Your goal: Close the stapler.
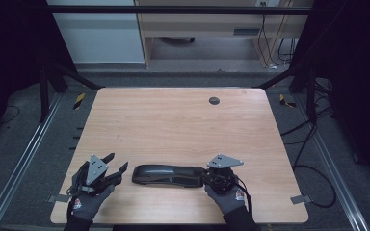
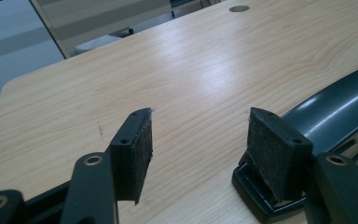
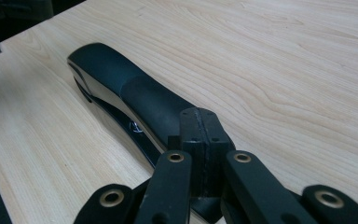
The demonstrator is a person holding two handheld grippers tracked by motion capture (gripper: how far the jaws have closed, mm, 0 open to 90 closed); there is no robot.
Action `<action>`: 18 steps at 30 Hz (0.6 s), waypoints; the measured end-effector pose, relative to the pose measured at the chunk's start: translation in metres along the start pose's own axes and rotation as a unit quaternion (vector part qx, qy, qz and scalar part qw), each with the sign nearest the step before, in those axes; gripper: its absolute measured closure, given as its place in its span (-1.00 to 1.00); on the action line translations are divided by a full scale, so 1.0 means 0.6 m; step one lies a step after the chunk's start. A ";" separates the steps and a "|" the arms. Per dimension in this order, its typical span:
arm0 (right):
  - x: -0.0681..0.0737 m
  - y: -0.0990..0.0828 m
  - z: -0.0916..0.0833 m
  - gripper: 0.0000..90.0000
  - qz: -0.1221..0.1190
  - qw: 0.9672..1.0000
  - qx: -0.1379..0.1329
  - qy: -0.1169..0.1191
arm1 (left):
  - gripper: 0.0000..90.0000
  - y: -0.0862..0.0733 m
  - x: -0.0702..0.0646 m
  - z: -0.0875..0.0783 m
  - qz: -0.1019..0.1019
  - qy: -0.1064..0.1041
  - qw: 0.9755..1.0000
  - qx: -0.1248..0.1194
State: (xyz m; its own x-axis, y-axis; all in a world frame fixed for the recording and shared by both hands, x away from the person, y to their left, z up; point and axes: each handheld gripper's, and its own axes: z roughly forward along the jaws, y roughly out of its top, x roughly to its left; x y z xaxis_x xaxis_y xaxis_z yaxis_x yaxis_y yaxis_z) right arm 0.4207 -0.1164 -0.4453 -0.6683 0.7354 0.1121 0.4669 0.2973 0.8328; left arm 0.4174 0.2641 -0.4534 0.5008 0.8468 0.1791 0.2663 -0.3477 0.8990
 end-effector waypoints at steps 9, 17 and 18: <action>0.001 -0.006 0.000 1.00 0.009 1.000 -0.011 -0.003 | -0.13 -0.006 0.009 -0.002 -0.004 0.008 1.000 0.003; 0.004 -0.008 0.003 1.00 0.002 1.000 -0.006 -0.012 | -0.14 -0.011 0.010 0.003 -0.005 0.007 1.000 0.012; 0.005 -0.008 0.003 1.00 0.002 1.000 -0.004 -0.013 | -0.14 -0.012 0.010 0.003 -0.006 0.007 1.000 0.013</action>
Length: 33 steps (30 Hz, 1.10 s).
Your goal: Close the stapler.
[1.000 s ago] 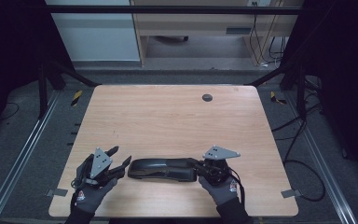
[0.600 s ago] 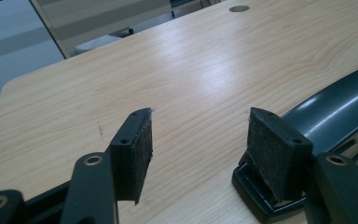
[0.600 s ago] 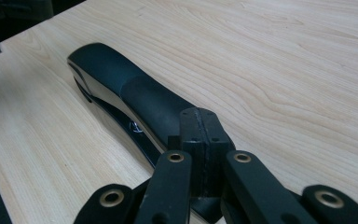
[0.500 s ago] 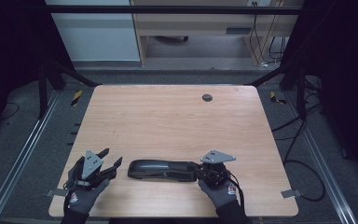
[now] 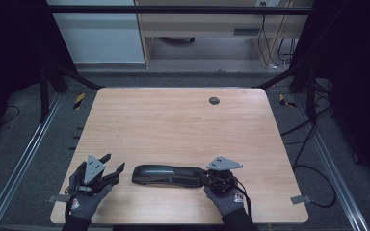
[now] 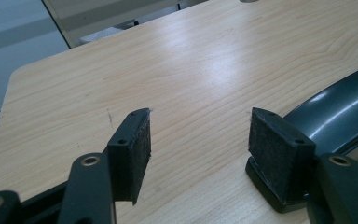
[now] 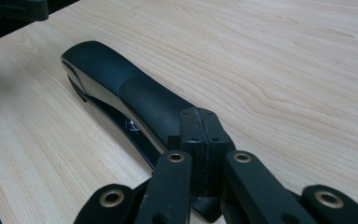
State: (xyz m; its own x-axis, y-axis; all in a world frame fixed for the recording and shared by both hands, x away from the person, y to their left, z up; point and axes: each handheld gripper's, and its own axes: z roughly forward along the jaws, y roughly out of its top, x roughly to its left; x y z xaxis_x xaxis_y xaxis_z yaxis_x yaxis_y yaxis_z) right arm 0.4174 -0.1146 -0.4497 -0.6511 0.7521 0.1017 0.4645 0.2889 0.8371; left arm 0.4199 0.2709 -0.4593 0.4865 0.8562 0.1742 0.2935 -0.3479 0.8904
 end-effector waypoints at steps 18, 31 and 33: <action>-0.023 0.019 -0.033 0.61 0.016 0.998 -0.052 0.000 | -0.20 -0.005 0.008 0.003 -0.016 -0.002 1.000 0.013; -0.129 -0.040 -0.043 -0.02 0.042 0.994 0.016 -0.103 | -0.26 -0.020 0.020 0.017 -0.027 -0.001 0.999 0.046; -0.141 -0.047 -0.045 -0.05 0.045 0.992 0.024 -0.118 | -0.26 -0.025 0.026 0.020 -0.031 0.005 0.998 0.053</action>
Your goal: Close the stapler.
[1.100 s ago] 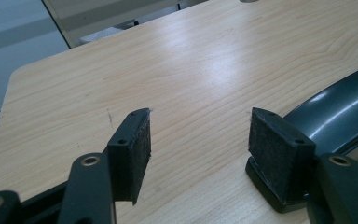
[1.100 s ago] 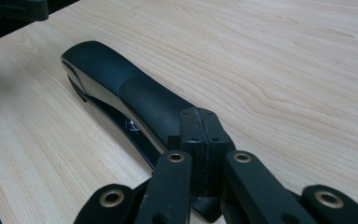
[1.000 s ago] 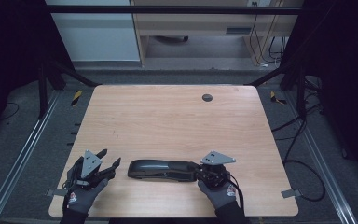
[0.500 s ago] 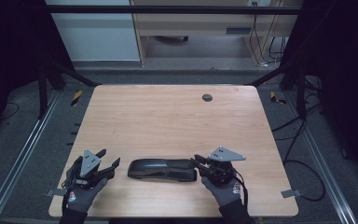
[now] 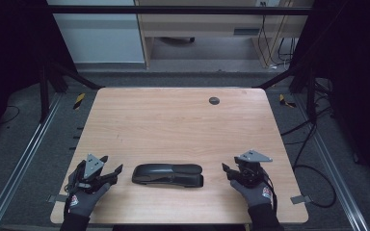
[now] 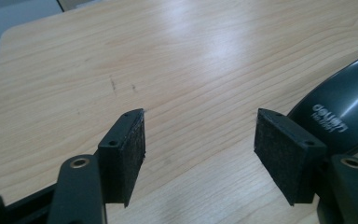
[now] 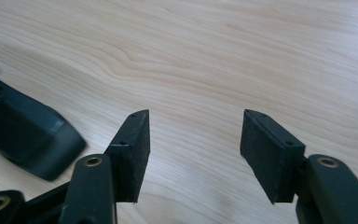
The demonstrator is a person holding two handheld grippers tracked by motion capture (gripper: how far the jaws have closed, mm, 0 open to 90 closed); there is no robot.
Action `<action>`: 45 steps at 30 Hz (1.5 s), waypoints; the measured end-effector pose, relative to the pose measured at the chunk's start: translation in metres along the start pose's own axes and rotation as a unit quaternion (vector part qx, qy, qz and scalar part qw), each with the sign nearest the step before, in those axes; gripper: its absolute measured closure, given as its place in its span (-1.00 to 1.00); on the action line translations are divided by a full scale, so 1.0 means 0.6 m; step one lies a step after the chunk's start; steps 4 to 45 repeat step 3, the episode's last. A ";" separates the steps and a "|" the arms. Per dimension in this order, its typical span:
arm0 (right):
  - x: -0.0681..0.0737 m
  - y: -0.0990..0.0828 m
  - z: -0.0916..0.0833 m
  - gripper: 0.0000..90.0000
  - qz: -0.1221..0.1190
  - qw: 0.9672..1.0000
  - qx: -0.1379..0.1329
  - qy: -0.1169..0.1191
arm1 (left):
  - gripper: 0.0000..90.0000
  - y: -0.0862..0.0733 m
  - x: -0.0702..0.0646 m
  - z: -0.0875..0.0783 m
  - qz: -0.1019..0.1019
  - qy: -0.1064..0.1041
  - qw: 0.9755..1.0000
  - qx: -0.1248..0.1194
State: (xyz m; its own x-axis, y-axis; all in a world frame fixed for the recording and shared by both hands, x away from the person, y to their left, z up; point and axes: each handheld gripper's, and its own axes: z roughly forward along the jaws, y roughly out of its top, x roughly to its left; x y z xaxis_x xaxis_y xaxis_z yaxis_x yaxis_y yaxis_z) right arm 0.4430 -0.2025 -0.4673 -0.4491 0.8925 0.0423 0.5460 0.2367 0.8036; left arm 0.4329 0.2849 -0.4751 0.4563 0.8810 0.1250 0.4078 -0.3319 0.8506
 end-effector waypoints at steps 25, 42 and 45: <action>-0.016 -0.007 0.000 -0.09 0.002 1.000 0.011 -0.016 | -0.26 -0.005 0.009 0.004 -0.002 0.007 1.000 0.010; -0.016 -0.007 0.000 -0.09 0.002 1.000 0.011 -0.016 | -0.26 -0.005 0.009 0.004 -0.002 0.007 1.000 0.010; -0.016 -0.007 0.000 -0.09 0.002 1.000 0.011 -0.016 | -0.26 -0.005 0.009 0.004 -0.002 0.007 1.000 0.010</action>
